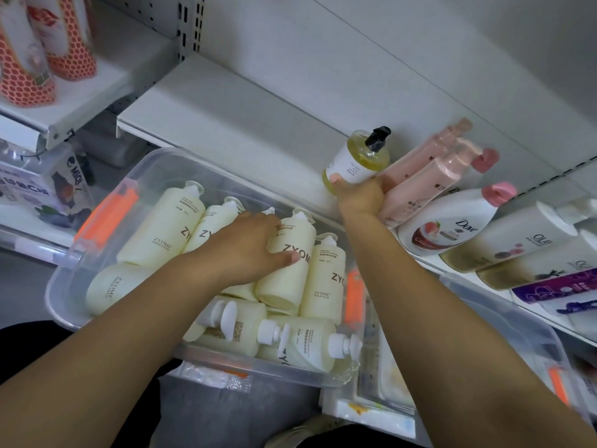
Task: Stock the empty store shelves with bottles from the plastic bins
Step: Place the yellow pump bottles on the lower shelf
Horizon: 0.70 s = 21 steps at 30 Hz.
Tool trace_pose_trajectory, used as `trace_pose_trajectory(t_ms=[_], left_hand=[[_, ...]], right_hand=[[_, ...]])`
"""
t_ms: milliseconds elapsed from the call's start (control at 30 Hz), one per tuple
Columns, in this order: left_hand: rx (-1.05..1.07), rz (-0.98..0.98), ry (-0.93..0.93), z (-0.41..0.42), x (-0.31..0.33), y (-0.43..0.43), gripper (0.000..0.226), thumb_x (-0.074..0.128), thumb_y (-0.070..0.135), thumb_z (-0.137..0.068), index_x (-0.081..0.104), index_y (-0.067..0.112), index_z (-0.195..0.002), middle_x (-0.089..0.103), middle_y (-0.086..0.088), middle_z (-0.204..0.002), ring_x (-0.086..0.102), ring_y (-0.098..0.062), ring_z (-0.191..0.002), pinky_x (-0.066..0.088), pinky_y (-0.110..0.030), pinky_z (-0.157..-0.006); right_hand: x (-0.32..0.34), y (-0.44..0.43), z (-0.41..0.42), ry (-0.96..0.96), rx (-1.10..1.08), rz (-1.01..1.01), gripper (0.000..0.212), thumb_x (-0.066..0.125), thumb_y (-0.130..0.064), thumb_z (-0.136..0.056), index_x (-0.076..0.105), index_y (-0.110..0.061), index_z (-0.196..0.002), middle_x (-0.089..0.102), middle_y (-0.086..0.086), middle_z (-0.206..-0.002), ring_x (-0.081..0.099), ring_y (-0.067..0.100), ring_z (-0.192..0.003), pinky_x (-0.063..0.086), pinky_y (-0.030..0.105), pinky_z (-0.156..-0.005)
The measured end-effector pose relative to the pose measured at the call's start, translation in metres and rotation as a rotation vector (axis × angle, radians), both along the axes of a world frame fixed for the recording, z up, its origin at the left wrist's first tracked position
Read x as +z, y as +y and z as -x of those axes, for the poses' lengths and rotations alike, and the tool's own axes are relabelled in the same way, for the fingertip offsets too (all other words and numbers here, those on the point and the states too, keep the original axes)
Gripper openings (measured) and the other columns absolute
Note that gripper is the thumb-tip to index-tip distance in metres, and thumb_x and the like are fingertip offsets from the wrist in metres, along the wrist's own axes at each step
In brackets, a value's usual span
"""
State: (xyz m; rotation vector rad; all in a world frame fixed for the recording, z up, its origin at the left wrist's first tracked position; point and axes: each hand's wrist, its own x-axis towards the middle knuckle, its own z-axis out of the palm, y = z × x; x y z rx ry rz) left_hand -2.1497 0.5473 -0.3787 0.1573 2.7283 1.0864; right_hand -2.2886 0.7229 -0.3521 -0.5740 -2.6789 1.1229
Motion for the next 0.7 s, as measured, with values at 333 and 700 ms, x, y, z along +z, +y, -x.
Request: trace_pose_trajectory(t_ms=[333, 700], left_hand=[[0.183, 0.093, 0.391, -0.025, 0.028, 0.013, 0.031, 0.059, 0.035, -0.095, 0.066, 0.019, -0.120, 0.070, -0.001, -0.117, 0.062, -0.024, -0.111, 0.043, -0.032, -0.081], [0.211, 0.210, 0.255, -0.079, 0.039, 0.123, 0.042, 0.056, 0.044, -0.094, 0.065, 0.010, -0.117, 0.066, -0.011, -0.116, 0.056, -0.033, -0.112, 0.047, -0.044, -0.091]], right_hand=[[0.011, 0.010, -0.103, -0.010, 0.413, 0.065, 0.055, 0.069, -0.035, -0.093, 0.050, -0.011, -0.138, 0.057, 0.006, -0.141, 0.054, 0.014, -0.130, 0.042, 0.022, -0.100], [0.013, 0.148, -0.185, 0.088, 0.303, 0.072, 0.016, 0.067, -0.028, -0.095, 0.069, -0.017, -0.106, 0.069, -0.011, -0.087, 0.064, -0.004, -0.082, 0.046, 0.008, -0.071]])
